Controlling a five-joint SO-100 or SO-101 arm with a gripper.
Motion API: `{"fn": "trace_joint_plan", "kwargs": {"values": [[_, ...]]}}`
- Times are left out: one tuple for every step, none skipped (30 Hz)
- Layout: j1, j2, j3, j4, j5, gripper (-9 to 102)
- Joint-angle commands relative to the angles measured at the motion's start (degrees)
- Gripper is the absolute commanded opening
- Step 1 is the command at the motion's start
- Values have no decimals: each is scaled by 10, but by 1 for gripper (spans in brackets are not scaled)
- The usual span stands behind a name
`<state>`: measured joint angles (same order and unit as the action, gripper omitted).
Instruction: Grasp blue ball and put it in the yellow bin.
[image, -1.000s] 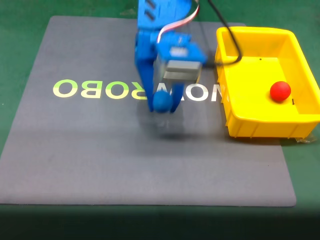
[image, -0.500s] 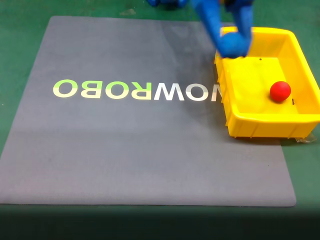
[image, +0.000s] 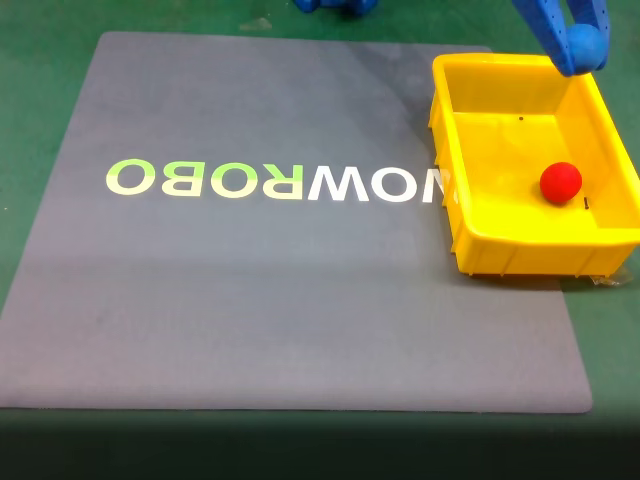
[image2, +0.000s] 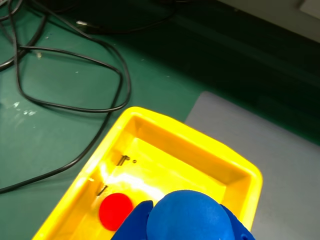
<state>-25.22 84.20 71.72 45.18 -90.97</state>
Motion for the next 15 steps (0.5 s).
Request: {"fn": "trace_joint_plan", "kwargs": {"values": [[-6,29,-5,-9,-10,0],[-5,27,-5,-9,-11,0],[-3,26,-5,-9,-13,0],[-1,25,-5,-9,-14,0],[1,25,-5,-9,-14,0],[3,25,-5,-9,-14,0],[5,25,-5,-9,-14,1],[7,24,-5,-9,-16,3],[11,23,-5,-9,-17,8],[14,22,-5,-9,-19,13],[17,21,-5,-9,-22,17],[20,20,-5,-9,-22,22],[23,19,-5,-7,-23,26],[26,19,-4,-6,-22,30],[30,18,-3,-5,-22,32]]}}
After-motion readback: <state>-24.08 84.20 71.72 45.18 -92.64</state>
